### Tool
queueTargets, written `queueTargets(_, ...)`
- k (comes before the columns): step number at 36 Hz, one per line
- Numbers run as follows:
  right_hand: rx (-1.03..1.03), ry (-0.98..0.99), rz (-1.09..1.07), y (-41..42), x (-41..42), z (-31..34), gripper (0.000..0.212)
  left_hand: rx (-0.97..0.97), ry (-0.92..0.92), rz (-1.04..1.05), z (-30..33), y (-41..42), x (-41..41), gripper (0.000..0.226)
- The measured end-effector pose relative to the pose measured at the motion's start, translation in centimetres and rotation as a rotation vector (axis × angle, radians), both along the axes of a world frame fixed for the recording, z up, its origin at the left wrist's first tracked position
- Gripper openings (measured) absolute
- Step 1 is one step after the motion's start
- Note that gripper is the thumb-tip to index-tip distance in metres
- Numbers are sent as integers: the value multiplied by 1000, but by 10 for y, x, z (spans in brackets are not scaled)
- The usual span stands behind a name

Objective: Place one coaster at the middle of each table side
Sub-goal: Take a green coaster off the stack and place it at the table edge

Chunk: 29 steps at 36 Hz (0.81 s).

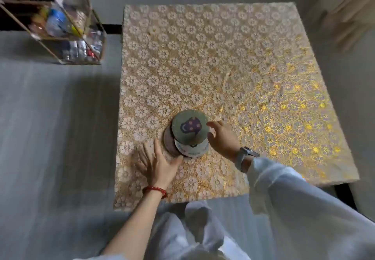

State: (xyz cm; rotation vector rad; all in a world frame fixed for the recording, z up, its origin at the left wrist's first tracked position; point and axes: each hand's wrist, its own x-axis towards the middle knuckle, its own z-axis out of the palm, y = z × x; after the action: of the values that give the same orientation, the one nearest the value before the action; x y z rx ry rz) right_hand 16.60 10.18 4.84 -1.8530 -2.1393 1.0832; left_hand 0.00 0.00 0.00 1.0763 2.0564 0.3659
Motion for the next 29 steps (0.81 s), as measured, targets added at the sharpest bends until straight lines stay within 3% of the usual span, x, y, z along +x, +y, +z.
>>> queueTargets(2, 4, -61, 78, 23, -5, -10, 41, -9, 55, 25, -13, 0, 1, 127)
queueTargets(5, -4, -129, 196, 50, -17, -25, 58, -70, 309, -72, -28, -15, -2, 115)
queueTargets(11, 27, -262, 334, 60, -32, -45, 78, -85, 363, -96, -34, -14, -1, 110)
queueTargets(14, 161, -229, 252, 58, -32, -44, 74, -97, 363, -100, -31, -14, -1, 110)
queueTargets(21, 330, -44, 44, 39, -8, -31, 25, -60, 286, -80, -25, -11, 1, 109)
queueTargets(25, 274, 103, -167, 16, 21, -19, 18, -4, 224, -40, -22, -9, 5, 106)
queueTargets(29, 110, 181, -354, -11, 53, -13, 34, 90, 114, -53, -16, -14, 20, 104)
